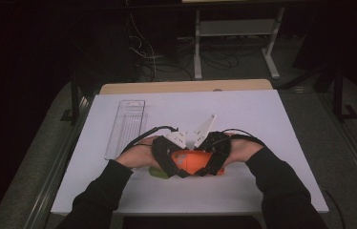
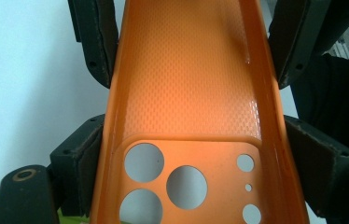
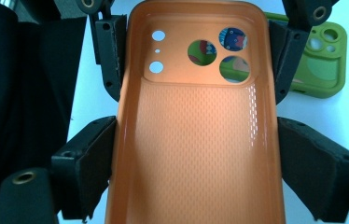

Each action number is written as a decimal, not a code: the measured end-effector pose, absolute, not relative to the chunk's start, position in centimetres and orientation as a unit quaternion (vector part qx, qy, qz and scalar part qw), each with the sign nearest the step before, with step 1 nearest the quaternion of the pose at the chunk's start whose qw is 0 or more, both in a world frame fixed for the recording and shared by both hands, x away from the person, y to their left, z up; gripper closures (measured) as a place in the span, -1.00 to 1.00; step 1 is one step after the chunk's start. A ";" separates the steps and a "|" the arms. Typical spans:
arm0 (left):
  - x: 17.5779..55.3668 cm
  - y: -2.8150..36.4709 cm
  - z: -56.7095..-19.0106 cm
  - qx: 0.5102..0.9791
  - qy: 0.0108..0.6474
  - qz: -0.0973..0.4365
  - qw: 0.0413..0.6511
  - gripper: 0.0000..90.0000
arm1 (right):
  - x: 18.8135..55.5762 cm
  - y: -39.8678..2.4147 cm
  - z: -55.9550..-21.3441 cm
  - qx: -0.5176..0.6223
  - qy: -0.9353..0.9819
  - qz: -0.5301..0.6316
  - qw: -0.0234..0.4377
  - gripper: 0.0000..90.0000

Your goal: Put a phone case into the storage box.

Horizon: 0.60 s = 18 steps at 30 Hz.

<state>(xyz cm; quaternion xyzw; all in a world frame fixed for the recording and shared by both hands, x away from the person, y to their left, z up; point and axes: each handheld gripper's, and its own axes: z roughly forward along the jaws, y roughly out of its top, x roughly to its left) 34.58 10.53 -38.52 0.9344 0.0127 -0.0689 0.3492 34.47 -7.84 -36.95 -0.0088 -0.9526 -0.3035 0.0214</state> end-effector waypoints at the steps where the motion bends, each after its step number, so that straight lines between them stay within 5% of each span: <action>1: 34.6 10.5 -38.5 0.935 0.012 -0.067 0.347 -0.65 | 34.5 -7.9 -37.0 -0.009 -0.952 -0.306 0.023 -0.73; 18: 34.9 11.5 -38.7 0.934 0.075 -0.019 0.349 -0.65 | 35.6 -13.5 -35.5 -0.137 -0.916 -0.377 -0.019 -0.85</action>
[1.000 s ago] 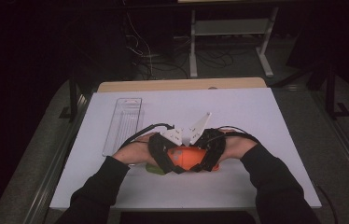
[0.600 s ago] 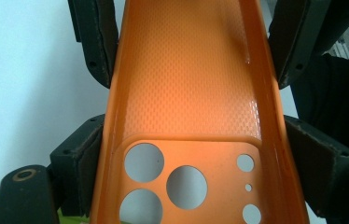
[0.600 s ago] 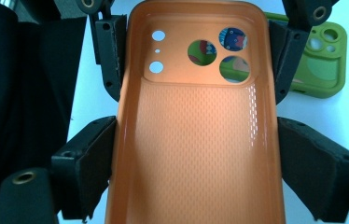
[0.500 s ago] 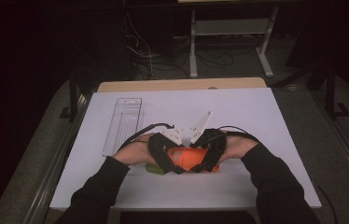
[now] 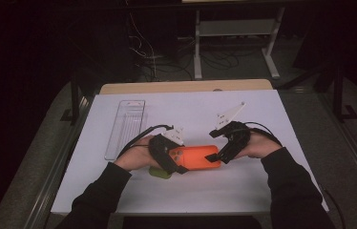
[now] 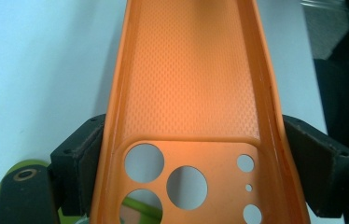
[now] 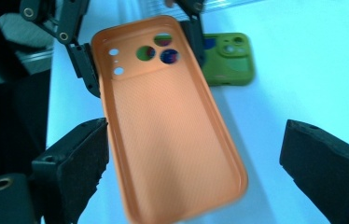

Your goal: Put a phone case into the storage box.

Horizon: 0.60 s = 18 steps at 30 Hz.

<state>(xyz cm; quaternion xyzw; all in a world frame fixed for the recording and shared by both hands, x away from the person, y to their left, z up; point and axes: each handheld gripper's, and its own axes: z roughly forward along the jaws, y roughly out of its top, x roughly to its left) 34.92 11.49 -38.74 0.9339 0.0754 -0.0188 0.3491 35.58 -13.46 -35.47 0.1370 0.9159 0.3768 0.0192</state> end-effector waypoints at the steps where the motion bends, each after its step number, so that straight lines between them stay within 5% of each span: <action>1: 35.0 11.6 -38.8 0.933 0.085 -0.017 0.348 -0.65 | 35.4 -13.8 -35.4 0.156 0.912 0.380 0.017 -0.87; 18: 35.3 12.5 -39.1 0.923 0.160 0.027 0.350 -0.65 | 34.7 -16.7 -37.1 0.304 0.866 0.388 0.082 -0.97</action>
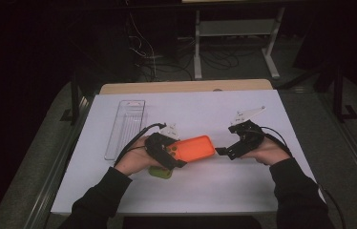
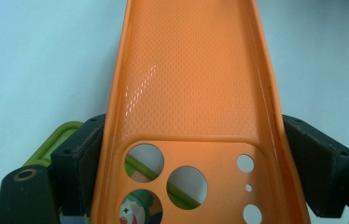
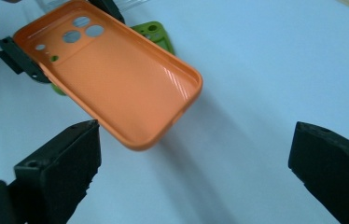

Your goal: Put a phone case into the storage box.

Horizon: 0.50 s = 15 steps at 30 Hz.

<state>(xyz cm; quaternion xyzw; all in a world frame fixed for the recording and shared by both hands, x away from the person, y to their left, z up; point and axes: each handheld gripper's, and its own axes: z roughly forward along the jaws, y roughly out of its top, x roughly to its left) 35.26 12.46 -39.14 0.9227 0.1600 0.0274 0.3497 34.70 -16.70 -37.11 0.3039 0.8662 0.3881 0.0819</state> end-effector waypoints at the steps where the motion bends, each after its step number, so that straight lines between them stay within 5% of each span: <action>1: 35.2 12.4 -39.2 0.920 0.169 0.028 0.354 -0.65 | 34.6 -16.7 -37.3 0.311 0.864 0.386 0.086 -0.97; 15: 35.4 12.8 -38.9 0.912 0.202 0.040 0.355 -0.65 | 32.4 -16.6 -41.2 0.397 0.816 0.404 0.118 -0.98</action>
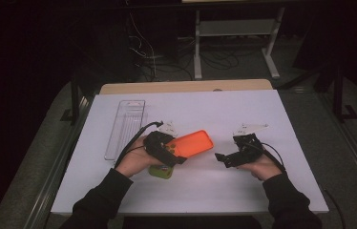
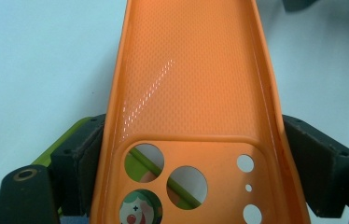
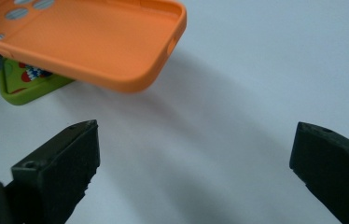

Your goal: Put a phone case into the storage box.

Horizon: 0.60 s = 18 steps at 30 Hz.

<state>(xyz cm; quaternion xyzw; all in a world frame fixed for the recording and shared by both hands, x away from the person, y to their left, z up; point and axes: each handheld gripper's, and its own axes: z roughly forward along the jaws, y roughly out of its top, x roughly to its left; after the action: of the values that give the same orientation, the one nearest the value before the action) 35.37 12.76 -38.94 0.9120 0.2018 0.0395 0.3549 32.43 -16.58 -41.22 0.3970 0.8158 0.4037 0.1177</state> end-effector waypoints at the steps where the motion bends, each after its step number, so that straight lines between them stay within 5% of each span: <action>1: 35.4 12.8 -38.9 0.911 0.204 0.040 0.356 -0.65 | 32.3 -16.6 -41.5 0.395 0.815 0.407 0.121 -0.98; 18: 35.6 13.0 -38.9 0.908 0.218 0.039 0.356 -0.65 | 32.1 -15.3 -42.1 0.354 0.832 0.395 0.163 -0.98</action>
<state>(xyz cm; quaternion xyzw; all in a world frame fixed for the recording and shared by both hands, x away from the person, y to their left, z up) 35.56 13.01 -38.85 0.9080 0.2183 0.0392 0.3556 32.09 -15.25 -42.14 0.3536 0.8321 0.3951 0.1627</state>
